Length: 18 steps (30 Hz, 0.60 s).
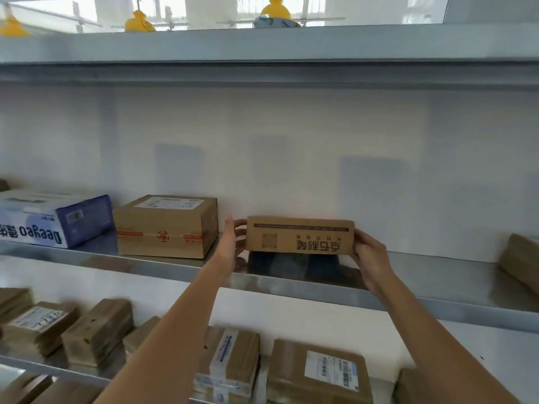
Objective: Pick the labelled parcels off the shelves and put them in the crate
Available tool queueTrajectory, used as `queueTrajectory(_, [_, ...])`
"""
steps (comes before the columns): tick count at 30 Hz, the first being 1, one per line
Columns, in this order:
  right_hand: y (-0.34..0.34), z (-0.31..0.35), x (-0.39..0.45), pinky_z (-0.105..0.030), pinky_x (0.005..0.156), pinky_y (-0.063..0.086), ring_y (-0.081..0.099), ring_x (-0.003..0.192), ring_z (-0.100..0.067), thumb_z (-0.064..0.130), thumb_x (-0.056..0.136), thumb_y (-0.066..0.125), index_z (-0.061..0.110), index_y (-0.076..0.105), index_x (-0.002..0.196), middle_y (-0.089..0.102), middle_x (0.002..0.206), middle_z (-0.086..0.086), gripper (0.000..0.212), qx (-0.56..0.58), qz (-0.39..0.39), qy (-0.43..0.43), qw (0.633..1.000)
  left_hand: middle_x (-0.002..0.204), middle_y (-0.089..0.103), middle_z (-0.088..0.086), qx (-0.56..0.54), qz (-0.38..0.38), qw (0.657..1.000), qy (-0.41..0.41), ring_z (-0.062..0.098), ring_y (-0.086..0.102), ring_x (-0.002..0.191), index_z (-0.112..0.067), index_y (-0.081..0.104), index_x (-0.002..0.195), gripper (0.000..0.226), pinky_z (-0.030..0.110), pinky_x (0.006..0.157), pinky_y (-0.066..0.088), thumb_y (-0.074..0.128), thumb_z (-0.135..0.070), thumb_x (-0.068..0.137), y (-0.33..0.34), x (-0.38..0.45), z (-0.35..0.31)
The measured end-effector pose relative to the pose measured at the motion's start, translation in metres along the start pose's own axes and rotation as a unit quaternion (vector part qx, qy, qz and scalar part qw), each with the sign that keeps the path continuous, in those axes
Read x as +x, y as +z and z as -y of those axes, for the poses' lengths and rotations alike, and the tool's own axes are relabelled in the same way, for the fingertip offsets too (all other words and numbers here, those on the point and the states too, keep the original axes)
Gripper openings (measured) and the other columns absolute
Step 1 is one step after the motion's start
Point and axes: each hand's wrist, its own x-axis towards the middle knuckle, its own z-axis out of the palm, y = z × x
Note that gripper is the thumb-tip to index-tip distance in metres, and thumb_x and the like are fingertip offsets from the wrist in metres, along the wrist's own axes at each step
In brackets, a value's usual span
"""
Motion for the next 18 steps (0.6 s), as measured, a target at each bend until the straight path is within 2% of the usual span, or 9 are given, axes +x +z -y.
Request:
queueTrajectory(3, [-0.0001, -0.0019, 0.0038, -0.033, 0.089, 0.053, 0.059, 0.110, -0.024, 0.006, 0.098, 0.052, 0.017, 0.061, 0.114, 0.065, 0.118, -0.006, 0.022, 0.018, -0.014, 0.000, 1.000, 0.118, 0.061, 0.003, -0.021, -0.007, 0.999, 0.025, 0.025, 0.046, 0.124, -0.028, 0.058, 0.108, 0.050, 0.040, 0.105, 0.033, 0.015, -0.050, 0.102, -0.0033, 0.0002, 0.0022])
queueTrajectory(5, [-0.0012, -0.0019, 0.0034, -0.031, 0.088, 0.052, 0.060, 0.107, -0.024, 0.005, 0.096, 0.055, 0.014, 0.064, 0.111, 0.066, 0.114, -0.006, 0.020, 0.044, -0.004, -0.003, 0.999, 0.133, 0.055, 0.006, -0.030, 0.000, 0.999, 0.020, 0.025, 0.041, 0.131, -0.025, 0.055, 0.121, 0.054, 0.039, 0.106, 0.031, 0.012, -0.052, 0.101, -0.0046, 0.0017, 0.0029])
queueTrajectory(7, [-0.0021, -0.0007, 0.0007, -0.033, 0.096, 0.049, 0.061, 0.105, -0.020, 0.008, 0.096, 0.055, 0.015, 0.064, 0.108, 0.067, 0.107, -0.001, 0.016, 0.065, 0.006, -0.008, 0.998, 0.138, 0.049, 0.006, -0.035, 0.020, 0.999, 0.007, 0.024, 0.036, 0.135, -0.022, 0.050, 0.132, 0.059, 0.044, 0.109, 0.029, 0.010, -0.053, 0.101, -0.0044, 0.0009, 0.0023])
queueTrajectory(11, [-0.0011, -0.0002, -0.0001, -0.035, 0.099, 0.044, 0.059, 0.105, -0.019, 0.018, 0.096, 0.057, 0.020, 0.064, 0.106, 0.064, 0.110, 0.000, 0.012, 0.074, -0.012, -0.002, 0.997, 0.123, 0.052, 0.004, -0.036, 0.024, 0.999, 0.016, 0.018, 0.045, 0.116, -0.018, 0.044, 0.138, 0.058, 0.033, 0.090, 0.034, 0.010, -0.048, 0.103, -0.0014, -0.0009, 0.0018])
queueTrajectory(15, [-0.0003, -0.0019, 0.0016, -0.034, 0.094, 0.047, 0.065, 0.096, -0.018, 0.015, 0.094, 0.060, 0.016, 0.069, 0.100, 0.070, 0.101, -0.002, 0.010, 0.072, -0.006, -0.011, 0.997, 0.126, 0.052, 0.007, -0.053, 0.020, 0.998, 0.023, 0.019, 0.046, 0.115, -0.019, 0.044, 0.139, 0.055, 0.033, 0.090, 0.039, 0.014, -0.048, 0.103, -0.0020, -0.0021, 0.0020])
queueTrajectory(18, [-0.0015, -0.0058, 0.0045, -0.036, 0.094, 0.047, 0.064, 0.104, -0.026, 0.015, 0.093, 0.062, 0.008, 0.070, 0.108, 0.071, 0.106, -0.008, 0.019, 0.057, 0.002, -0.012, 0.998, 0.125, 0.054, 0.010, -0.076, 0.014, 0.997, 0.029, 0.021, 0.050, 0.112, -0.016, 0.047, 0.136, 0.054, 0.028, 0.073, 0.046, 0.017, -0.046, 0.103, -0.0026, -0.0034, 0.0011])
